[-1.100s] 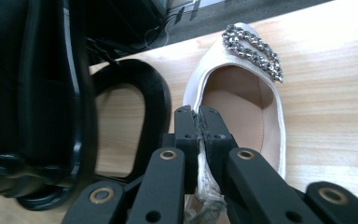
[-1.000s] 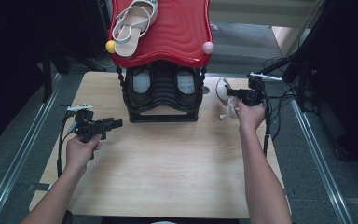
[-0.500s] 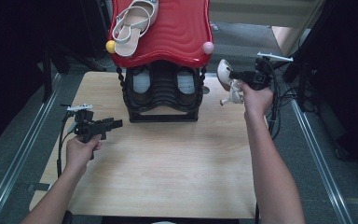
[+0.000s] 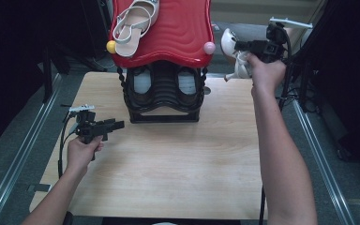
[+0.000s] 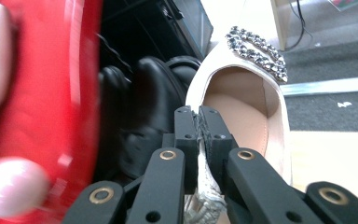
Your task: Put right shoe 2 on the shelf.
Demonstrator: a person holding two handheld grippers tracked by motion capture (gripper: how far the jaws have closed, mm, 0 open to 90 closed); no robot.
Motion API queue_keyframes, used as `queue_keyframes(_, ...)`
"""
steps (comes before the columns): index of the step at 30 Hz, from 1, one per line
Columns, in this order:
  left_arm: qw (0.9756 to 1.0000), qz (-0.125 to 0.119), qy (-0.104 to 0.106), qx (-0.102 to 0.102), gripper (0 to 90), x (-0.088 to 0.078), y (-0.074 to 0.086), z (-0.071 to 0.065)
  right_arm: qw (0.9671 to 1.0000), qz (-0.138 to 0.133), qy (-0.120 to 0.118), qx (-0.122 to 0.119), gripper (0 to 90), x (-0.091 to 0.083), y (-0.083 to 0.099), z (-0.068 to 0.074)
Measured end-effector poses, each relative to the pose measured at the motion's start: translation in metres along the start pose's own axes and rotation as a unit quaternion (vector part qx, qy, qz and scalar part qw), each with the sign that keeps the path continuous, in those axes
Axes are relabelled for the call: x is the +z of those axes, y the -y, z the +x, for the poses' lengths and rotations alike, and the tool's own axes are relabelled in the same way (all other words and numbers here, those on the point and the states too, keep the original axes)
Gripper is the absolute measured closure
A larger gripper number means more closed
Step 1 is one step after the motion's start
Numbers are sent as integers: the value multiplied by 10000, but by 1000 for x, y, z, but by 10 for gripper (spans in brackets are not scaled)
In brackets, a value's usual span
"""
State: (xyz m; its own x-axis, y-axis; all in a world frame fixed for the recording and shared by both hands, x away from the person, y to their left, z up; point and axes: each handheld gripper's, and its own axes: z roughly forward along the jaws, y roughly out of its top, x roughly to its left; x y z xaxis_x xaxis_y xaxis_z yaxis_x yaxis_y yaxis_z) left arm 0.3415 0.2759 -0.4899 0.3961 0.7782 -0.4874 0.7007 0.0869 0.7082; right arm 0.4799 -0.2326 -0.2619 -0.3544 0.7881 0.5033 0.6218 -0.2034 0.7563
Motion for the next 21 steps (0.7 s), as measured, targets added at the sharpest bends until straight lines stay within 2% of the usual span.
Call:
queue_keyframes(8, 10000, 0, 39, -51, 415, 0, 0, -1, 9995, -250, -112, -133, 885, -16, -31, 36)
queue_keyframes(12, 10000, 49, 63, 17, 415, 1, 0, -1, 9988, -392, -186, -210, 885, -26, -49, 55)
queue_keyframes(16, 10000, 33, 80, -7, 415, 1, 0, -1, 9979, -519, -221, -319, 885, -33, -66, 77)
queue_keyframes(21, 10000, 11, 83, -29, 415, 1, 0, 0, 9963, -645, -406, -397, 885, -35, -80, 103)
